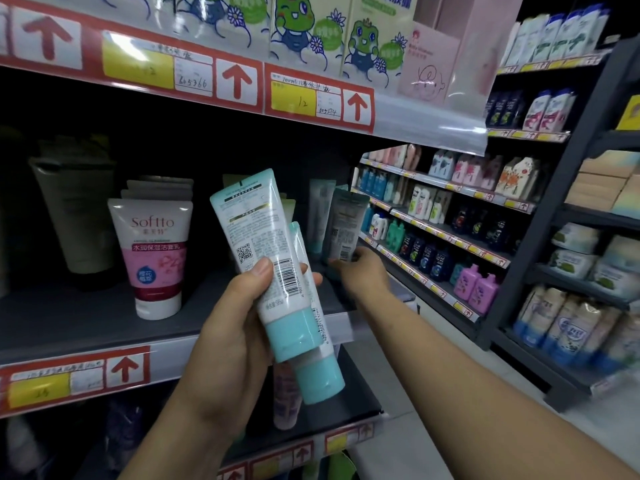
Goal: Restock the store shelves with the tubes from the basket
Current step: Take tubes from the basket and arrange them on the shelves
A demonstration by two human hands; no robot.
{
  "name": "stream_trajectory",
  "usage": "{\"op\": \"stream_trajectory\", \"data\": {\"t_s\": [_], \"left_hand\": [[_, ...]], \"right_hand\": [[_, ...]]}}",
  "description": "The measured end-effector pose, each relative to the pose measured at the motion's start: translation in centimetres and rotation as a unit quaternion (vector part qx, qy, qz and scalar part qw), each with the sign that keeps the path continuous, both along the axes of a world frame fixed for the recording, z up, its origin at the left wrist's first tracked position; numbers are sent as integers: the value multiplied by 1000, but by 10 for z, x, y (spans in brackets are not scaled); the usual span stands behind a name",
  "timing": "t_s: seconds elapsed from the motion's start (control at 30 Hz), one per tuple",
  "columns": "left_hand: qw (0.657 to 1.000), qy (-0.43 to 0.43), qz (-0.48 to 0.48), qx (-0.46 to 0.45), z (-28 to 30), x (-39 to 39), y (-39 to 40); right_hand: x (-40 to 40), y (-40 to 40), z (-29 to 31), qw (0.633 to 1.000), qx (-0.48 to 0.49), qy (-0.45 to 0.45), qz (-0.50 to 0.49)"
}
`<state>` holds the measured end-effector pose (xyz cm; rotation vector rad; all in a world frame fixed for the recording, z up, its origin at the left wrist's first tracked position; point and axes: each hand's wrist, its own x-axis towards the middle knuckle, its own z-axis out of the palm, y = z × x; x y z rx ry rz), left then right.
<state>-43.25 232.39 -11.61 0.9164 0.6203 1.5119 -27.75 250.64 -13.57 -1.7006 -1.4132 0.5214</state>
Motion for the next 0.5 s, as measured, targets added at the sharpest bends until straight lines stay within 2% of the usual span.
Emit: {"op": "stream_trajectory", "data": {"t_s": [0.1,0.23,0.4,0.5], "left_hand": [[1000,-11,15,18,3,3,-2],[999,-19,4,27,4,7,-5],[998,-53,-27,26,6,14,-11],[997,-61,-47,29,6,18,-16]], "right_hand": [[4,-17,0,997,72,13,19],[4,-80,13,982,147,76,87],[-6,-150,4,974,95,143,150],[-9,-167,-10,978,92,115,146]]}}
